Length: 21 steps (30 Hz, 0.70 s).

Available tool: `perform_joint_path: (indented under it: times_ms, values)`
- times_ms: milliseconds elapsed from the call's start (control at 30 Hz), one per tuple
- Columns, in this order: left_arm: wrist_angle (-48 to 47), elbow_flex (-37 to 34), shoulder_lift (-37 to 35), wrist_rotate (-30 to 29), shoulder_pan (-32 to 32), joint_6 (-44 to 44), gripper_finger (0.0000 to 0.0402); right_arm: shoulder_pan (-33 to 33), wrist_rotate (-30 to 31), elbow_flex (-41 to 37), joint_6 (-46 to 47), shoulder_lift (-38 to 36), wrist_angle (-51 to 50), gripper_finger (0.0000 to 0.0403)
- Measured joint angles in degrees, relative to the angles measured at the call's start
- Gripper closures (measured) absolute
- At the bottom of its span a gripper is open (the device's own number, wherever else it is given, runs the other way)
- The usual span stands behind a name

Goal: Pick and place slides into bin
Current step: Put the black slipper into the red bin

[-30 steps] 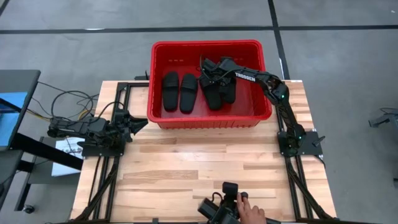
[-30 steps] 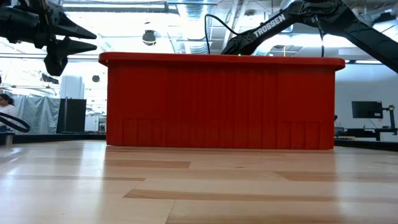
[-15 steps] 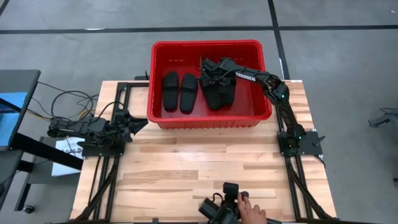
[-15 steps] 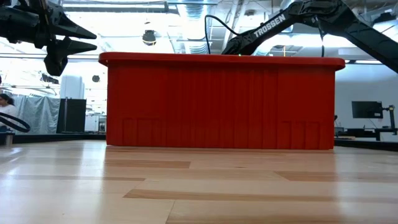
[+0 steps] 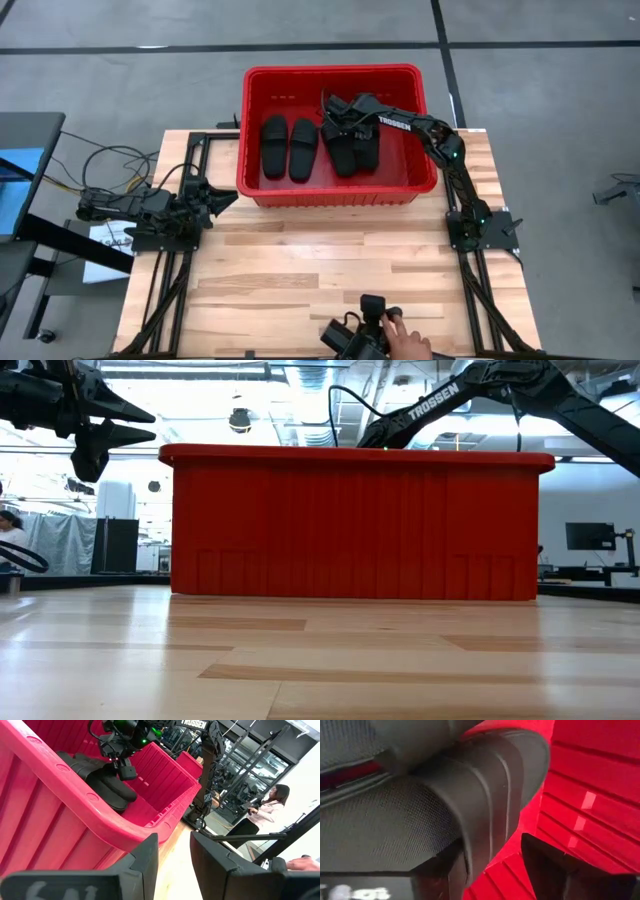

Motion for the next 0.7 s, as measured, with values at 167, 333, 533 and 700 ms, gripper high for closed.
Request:
perform_joint_path:
  times_ms: [167,333,533,700]
  values:
    - [0.01,-0.01,0.00,-0.02,-0.01,0.00,0.0299,0.00,-0.04,0.00,0.02,0.00,-0.26,0.0225]
    - [0.01,-0.02,-0.02,-0.02,0.00,0.00,0.0299,0.04,-0.16,0.01,0.04,0.00,-0.65,0.0226]
    - [0.02,-0.02,0.01,0.01,-0.02,0.00,0.0299,0.11,-0.93,2.36,0.08,0.00,-2.76,0.0230]
    - [0.00,0.00,-0.01,-0.01,-0.02,0.05,0.0299,0.19,-3.32,6.24,0.11,0.00,-4.74,0.0228]
